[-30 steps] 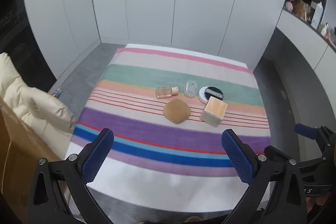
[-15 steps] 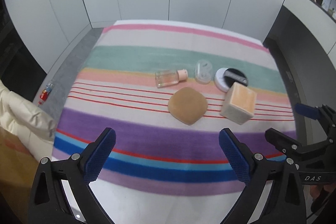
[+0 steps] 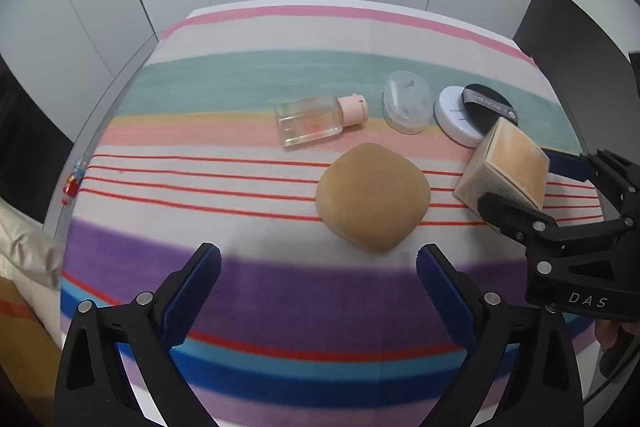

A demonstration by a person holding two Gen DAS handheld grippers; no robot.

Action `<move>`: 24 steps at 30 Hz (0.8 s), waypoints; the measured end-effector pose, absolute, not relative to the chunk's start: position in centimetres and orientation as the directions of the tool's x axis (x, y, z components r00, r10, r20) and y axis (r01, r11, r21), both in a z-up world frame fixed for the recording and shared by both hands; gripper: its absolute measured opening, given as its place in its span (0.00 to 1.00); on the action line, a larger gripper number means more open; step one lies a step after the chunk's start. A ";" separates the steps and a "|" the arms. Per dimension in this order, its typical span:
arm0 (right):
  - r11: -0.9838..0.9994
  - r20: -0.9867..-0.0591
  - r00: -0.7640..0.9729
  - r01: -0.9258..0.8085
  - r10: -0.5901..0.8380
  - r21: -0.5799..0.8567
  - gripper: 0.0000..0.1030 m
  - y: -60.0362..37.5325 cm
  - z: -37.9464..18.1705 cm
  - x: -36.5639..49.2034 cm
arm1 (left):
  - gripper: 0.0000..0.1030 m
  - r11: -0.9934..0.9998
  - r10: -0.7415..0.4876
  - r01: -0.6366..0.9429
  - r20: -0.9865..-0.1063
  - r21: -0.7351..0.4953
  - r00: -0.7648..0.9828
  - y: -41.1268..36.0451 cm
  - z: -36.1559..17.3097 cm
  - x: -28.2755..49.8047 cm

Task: Organize objects
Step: 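Reach the left tool to the beige sponge while the right tool reaches the peach compact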

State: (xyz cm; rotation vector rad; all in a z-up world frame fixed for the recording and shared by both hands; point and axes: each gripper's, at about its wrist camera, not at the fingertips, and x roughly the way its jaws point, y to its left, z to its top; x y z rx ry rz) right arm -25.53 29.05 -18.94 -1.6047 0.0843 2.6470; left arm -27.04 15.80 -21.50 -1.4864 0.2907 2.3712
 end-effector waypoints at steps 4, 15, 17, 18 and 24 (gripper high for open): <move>-0.998 -0.877 -0.480 -0.042 -0.012 0.036 0.71 28.6 -19.4 -26.3 | 0.96 -0.924 0.170 -0.383 -0.904 -0.007 -0.393 16.6 -22.6 -28.0; -0.996 -0.890 -0.456 -0.074 -0.007 0.046 0.52 29.7 -19.4 -25.7 | 0.91 -0.911 0.186 -0.412 -0.892 0.000 -0.412 18.8 -23.3 -29.1; -0.996 -0.892 -0.452 -0.081 -0.004 0.045 0.52 29.8 -19.3 -25.4 | 0.84 -0.911 0.190 -0.412 -0.888 -0.001 -0.419 19.1 -23.1 -29.2; -0.996 -0.893 -0.450 -0.082 -0.001 0.042 0.52 29.8 -19.2 -25.3 | 0.76 -0.910 0.194 -0.415 -0.886 -0.002 -0.422 19.3 -23.0 -29.1; -0.995 -0.895 -0.445 -0.096 0.007 0.040 0.52 29.7 -18.5 -24.4 | 0.62 -0.906 0.223 -0.421 -0.885 -0.034 -0.409 19.6 -22.0 -28.6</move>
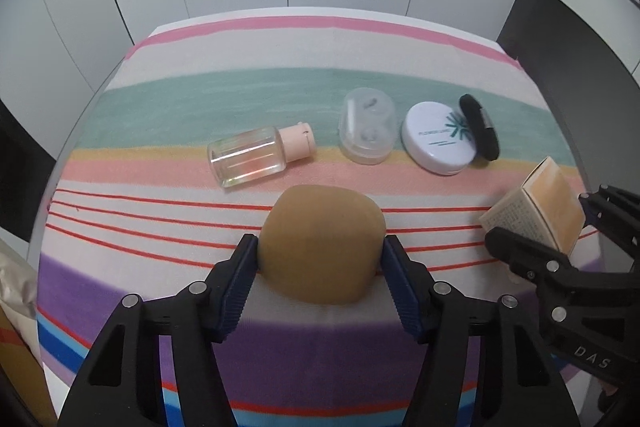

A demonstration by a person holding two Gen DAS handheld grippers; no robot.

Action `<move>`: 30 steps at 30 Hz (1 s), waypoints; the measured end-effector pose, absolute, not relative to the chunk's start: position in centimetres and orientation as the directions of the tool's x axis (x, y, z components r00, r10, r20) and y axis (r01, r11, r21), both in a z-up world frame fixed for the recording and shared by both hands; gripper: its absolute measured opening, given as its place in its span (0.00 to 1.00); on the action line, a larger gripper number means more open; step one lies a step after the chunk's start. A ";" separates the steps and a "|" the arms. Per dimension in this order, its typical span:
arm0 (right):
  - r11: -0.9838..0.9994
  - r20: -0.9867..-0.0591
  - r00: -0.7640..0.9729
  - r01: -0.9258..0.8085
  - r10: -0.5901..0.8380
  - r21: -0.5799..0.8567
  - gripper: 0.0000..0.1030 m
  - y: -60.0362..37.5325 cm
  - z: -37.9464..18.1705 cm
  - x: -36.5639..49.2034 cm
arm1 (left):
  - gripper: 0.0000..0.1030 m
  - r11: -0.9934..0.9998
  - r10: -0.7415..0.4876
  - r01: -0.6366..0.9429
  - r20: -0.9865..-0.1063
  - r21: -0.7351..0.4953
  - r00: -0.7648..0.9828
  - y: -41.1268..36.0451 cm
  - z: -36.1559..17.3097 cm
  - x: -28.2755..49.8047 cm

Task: Organize objects
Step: 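Reach the left tool to the beige sponge while the right tool reaches the peach compact, then carry the beige sponge and peach compact with both tools toward the cardboard box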

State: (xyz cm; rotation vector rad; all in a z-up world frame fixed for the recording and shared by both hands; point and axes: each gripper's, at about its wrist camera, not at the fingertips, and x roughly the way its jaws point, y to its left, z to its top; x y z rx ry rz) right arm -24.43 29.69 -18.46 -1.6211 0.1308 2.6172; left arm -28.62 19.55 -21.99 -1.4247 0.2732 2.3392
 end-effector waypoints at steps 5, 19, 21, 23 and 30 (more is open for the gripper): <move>-0.994 -0.892 -0.451 -0.098 0.007 0.041 0.52 29.4 -16.9 -23.5 | 0.62 -0.911 0.227 -0.411 -0.879 -0.039 -0.419 18.9 -20.4 -27.8; -0.989 -0.880 -0.475 -0.138 0.027 0.044 0.52 28.7 -11.5 -20.5 | 0.62 -0.917 0.254 -0.395 -0.846 -0.057 -0.468 17.1 -14.1 -23.5; -0.989 -0.878 -0.478 -0.144 0.032 0.042 0.52 28.5 -10.6 -19.8 | 0.62 -0.915 0.262 -0.398 -0.841 -0.061 -0.473 16.8 -13.3 -22.9; -0.988 -0.875 -0.483 -0.148 0.036 0.042 0.52 28.3 -9.7 -19.0 | 0.62 -0.916 0.263 -0.397 -0.833 -0.058 -0.487 16.7 -12.3 -22.0; -0.988 -0.865 -0.499 -0.151 0.050 0.030 0.52 27.6 -6.8 -16.2 | 0.62 -0.917 0.278 -0.393 -0.811 -0.065 -0.515 15.6 -9.3 -19.3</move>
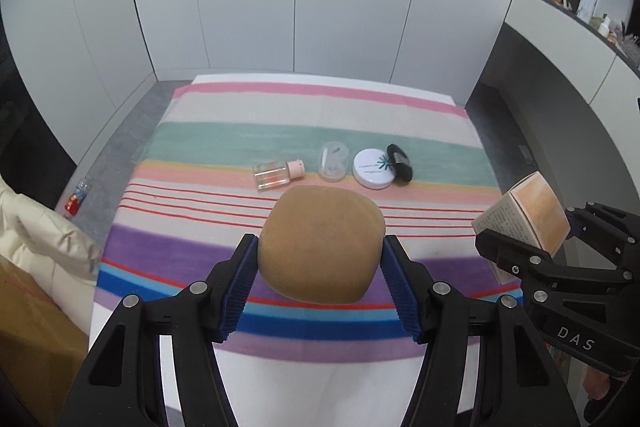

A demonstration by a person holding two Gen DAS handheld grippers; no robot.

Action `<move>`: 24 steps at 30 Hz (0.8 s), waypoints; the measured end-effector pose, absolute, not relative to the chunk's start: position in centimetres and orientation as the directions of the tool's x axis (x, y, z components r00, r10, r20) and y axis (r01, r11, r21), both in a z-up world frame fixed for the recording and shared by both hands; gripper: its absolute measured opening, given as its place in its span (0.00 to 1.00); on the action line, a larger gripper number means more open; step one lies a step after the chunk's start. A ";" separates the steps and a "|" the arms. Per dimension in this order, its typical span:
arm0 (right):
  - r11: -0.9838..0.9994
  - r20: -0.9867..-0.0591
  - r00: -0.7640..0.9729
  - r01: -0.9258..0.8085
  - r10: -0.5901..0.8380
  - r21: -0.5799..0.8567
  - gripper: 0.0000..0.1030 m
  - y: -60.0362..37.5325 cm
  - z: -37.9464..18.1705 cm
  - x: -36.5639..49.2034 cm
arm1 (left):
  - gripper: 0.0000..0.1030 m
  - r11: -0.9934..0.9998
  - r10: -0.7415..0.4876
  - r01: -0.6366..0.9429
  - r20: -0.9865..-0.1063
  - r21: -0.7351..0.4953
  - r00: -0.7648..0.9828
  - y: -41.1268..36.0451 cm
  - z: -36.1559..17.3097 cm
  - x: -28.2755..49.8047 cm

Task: Organize objects
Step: 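Carry the beige sponge and peach compact with both tools toward the cardboard box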

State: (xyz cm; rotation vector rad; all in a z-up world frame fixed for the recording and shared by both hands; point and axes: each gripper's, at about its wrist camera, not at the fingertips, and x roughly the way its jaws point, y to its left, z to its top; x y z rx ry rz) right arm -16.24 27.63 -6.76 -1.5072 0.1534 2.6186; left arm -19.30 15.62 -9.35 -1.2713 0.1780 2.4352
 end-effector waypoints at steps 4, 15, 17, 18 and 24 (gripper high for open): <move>-0.988 -0.861 -0.506 -0.154 0.055 0.028 0.52 27.3 -5.3 -14.6 | 0.62 -0.917 0.286 -0.394 -0.801 -0.069 -0.526 15.1 -7.9 -17.9; -0.989 -0.844 -0.533 -0.147 0.061 0.022 0.52 26.4 -1.6 -10.2 | 0.62 -0.917 0.301 -0.391 -0.779 -0.079 -0.550 14.3 -4.4 -13.2; -0.989 -0.842 -0.537 -0.146 0.058 0.025 0.52 26.3 -1.2 -9.4 | 0.62 -0.915 0.303 -0.397 -0.778 -0.075 -0.551 14.2 -4.2 -12.6; -0.989 -0.841 -0.537 -0.148 0.058 0.027 0.52 26.3 -1.0 -8.9 | 0.62 -0.914 0.305 -0.398 -0.776 -0.075 -0.552 14.1 -4.0 -12.2; -0.987 -0.836 -0.544 -0.157 0.064 0.027 0.53 26.2 -0.4 -7.4 | 0.62 -0.918 0.323 -0.382 -0.756 -0.105 -0.569 12.7 -2.7 -10.5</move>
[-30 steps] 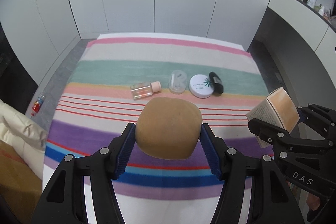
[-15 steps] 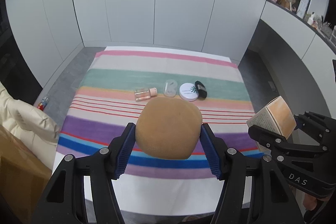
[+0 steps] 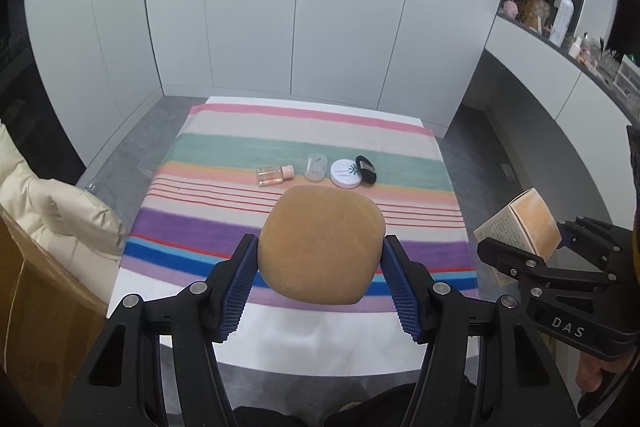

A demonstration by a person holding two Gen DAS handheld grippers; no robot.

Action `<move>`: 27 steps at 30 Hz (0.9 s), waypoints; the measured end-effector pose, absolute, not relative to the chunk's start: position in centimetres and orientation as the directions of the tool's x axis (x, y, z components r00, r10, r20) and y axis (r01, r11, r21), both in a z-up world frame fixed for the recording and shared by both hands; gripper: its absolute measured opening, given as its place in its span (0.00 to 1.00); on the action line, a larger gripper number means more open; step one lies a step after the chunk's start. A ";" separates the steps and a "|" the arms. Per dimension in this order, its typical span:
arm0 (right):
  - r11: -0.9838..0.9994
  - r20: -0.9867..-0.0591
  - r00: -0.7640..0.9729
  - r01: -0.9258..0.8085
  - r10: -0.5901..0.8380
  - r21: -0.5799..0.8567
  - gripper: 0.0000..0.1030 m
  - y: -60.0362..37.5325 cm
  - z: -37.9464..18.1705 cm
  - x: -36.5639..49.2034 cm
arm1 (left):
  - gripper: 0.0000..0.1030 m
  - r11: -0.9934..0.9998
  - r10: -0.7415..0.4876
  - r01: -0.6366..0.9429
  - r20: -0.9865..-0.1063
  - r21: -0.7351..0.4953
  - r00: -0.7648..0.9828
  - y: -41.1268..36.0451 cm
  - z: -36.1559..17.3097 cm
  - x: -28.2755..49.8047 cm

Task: Organize objects
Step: 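Carry the beige sponge and peach compact with both tools toward the cardboard box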

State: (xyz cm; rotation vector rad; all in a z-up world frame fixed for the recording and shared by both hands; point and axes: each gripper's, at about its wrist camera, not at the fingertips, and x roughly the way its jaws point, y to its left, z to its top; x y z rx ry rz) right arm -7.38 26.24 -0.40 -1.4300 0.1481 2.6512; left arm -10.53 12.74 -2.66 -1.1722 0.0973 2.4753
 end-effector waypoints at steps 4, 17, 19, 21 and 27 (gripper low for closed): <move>-0.987 -0.825 -0.562 -0.155 0.061 0.033 0.53 25.8 0.2 -7.2 | 0.62 -0.927 0.328 -0.354 -0.731 -0.125 -0.599 11.7 -2.2 -9.9; -0.999 -0.788 -0.615 -0.053 0.023 0.013 0.53 22.1 2.5 -9.0 | 0.62 -0.934 0.327 -0.328 -0.710 -0.143 -0.623 8.7 -1.3 -9.8; -0.999 -0.787 -0.617 -0.038 0.011 0.016 0.53 21.4 2.6 -9.4 | 0.62 -0.939 0.311 -0.319 -0.700 -0.125 -0.643 8.1 -1.0 -9.6; -1.000 -0.788 -0.616 -0.026 0.004 0.015 0.53 20.8 2.5 -9.7 | 0.62 -0.946 0.291 -0.307 -0.691 -0.104 -0.662 7.4 -0.8 -9.6; -1.000 -0.794 -0.608 -0.014 -0.011 0.025 0.53 19.5 2.4 -10.9 | 0.62 -0.958 0.263 -0.271 -0.679 -0.097 -0.685 5.1 -0.4 -9.6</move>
